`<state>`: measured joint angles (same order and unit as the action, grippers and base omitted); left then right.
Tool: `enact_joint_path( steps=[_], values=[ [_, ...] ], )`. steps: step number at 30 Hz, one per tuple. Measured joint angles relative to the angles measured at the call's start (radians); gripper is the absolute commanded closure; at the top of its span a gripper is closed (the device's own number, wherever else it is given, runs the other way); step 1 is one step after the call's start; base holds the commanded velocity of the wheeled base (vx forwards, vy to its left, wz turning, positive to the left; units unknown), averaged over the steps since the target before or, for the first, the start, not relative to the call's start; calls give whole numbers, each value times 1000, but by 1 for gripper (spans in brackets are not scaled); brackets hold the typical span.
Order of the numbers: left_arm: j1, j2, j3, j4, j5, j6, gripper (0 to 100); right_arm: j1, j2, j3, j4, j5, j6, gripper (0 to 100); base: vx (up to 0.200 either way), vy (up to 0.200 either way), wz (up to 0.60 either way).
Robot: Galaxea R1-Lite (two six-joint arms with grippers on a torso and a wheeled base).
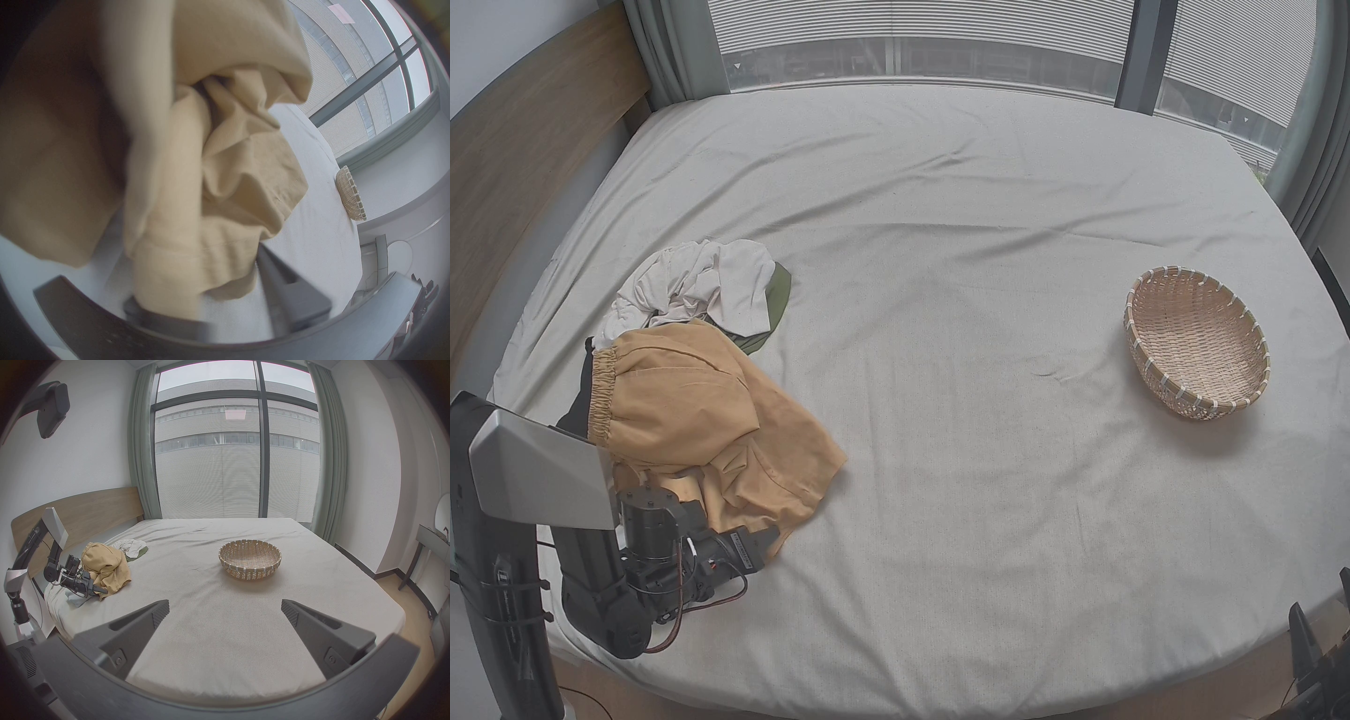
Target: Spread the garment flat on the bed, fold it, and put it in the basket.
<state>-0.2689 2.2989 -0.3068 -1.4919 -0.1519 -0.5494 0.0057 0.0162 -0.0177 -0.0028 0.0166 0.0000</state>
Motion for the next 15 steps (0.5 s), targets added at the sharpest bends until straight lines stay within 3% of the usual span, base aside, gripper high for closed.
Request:
enact_joint_path(
  steps=[6,15],
  values=[
    [-19,3,-51,0,0,-1,100,0,0,0,0,0,0,0,0,0,0],
    [-150,-46,-110,14,0,-34,100,0,0,0,0,0,0,0,0,0,0]
  ],
)
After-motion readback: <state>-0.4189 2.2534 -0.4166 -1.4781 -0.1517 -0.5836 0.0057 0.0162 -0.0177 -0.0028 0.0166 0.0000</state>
